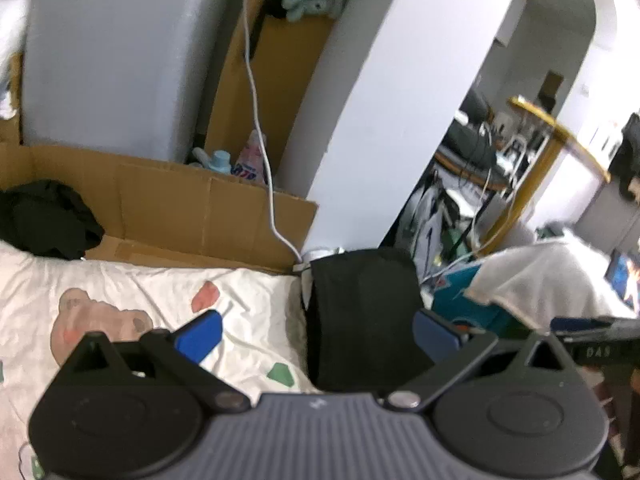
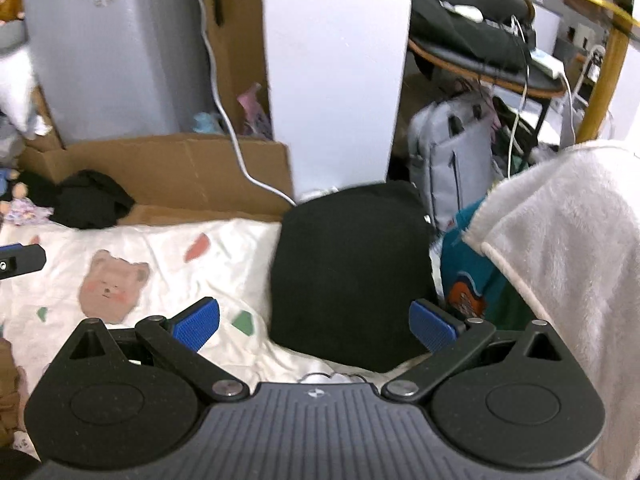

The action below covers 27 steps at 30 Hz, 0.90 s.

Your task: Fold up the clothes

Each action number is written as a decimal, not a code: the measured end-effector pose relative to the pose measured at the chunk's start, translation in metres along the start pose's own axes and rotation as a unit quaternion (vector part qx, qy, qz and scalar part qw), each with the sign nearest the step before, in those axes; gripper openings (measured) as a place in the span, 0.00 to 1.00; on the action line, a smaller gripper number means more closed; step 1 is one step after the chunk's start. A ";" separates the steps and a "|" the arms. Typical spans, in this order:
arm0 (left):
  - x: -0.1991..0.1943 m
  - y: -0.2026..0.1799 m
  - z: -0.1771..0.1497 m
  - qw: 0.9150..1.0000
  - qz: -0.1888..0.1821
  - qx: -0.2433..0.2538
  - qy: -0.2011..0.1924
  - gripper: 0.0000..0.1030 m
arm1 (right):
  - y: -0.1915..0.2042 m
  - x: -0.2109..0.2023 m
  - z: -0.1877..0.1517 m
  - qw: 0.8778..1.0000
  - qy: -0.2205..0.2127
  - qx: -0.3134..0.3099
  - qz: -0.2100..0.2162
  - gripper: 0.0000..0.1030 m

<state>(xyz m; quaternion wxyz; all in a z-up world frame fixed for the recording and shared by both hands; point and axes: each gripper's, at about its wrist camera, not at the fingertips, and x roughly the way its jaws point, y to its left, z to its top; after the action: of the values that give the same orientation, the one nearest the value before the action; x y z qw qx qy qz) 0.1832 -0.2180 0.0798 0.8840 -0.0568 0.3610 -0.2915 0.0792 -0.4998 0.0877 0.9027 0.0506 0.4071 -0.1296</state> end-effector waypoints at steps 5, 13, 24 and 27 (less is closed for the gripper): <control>-0.031 0.003 -0.007 1.000 -0.008 -0.003 -0.015 1.00 | 0.018 -0.031 -0.012 1.000 -0.019 -0.006 0.021 1.00; -0.067 0.010 -0.032 0.999 0.023 -0.025 -0.009 1.00 | 0.027 -0.061 -0.038 0.999 -0.037 0.032 0.014 1.00; -0.125 0.030 -0.073 0.996 0.075 -0.035 -0.011 1.00 | 0.043 -0.091 -0.068 0.998 -0.044 0.042 0.035 1.00; -0.134 0.032 -0.080 0.996 0.082 -0.039 -0.017 1.00 | 0.049 -0.098 -0.077 0.997 -0.046 0.036 0.054 1.00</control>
<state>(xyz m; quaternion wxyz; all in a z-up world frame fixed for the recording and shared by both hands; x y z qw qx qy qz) 0.0682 -0.1083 0.0925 0.9079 -0.0663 0.3608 -0.2030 -0.0245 -0.4184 0.1092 0.9236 0.0994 0.3573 -0.0974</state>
